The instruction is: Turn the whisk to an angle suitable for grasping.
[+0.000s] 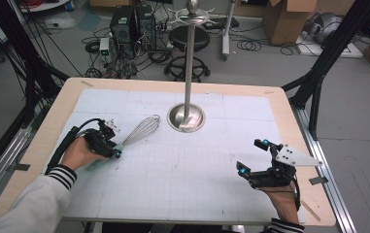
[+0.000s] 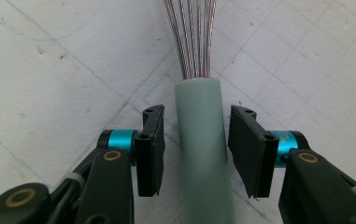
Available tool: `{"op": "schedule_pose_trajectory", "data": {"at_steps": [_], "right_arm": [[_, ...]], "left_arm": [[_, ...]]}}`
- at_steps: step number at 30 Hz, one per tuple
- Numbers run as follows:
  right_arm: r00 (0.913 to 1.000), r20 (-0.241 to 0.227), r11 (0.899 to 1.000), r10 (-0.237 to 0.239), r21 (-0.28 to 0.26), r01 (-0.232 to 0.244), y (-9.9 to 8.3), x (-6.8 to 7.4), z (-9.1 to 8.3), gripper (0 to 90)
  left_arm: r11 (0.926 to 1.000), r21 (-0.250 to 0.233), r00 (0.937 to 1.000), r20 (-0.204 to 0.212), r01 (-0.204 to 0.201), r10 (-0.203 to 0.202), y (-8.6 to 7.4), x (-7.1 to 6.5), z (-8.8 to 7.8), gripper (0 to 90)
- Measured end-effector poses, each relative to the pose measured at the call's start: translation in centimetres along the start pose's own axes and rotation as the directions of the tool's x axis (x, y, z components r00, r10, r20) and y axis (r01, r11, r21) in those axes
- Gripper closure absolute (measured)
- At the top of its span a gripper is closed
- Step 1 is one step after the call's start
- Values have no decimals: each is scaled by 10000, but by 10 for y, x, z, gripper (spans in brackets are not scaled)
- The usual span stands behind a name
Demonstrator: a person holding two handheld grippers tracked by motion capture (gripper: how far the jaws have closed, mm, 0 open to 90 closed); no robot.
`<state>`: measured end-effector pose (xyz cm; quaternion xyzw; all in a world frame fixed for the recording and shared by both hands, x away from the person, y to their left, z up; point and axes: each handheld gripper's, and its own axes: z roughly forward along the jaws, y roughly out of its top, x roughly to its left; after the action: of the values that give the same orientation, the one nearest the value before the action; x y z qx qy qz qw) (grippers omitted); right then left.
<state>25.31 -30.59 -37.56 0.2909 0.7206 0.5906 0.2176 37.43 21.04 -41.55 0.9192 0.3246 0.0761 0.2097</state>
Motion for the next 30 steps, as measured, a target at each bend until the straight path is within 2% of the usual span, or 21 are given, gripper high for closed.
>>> {"op": "schedule_pose_trajectory", "data": {"at_steps": [4,9,10,14,24,26,30], "right_arm": [[10000,-19,9999,12,-107,-12,0,0,0,0],[10000,-35,10000,21,-92,-21,0,0,0,0],[10000,-46,9999,37,-104,-37,0,0,0,0],[10000,-56,9999,37,-155,-38,1,0,0,0],[9999,-19,9998,103,-164,-103,0,-1,-2,0],[10000,-21,9998,88,-168,-88,1,-1,-2,0],[10000,-28,9998,78,-176,-79,1,-1,-3,0]], "left_arm": [[10000,64,10000,4,-60,60,1,0,0,627],[9998,102,9998,-17,197,-197,1,1,0,682],[9996,28,9994,-172,293,-293,1,0,0,682],[9999,-53,9995,-261,155,-157,0,0,-1,691],[9998,-159,9997,-233,107,-111,-3,5,-8,694],[9993,-344,9998,-147,156,-161,-4,5,-11,694],[9973,-735,9999,116,-70,79,-5,5,-20,695]]}}
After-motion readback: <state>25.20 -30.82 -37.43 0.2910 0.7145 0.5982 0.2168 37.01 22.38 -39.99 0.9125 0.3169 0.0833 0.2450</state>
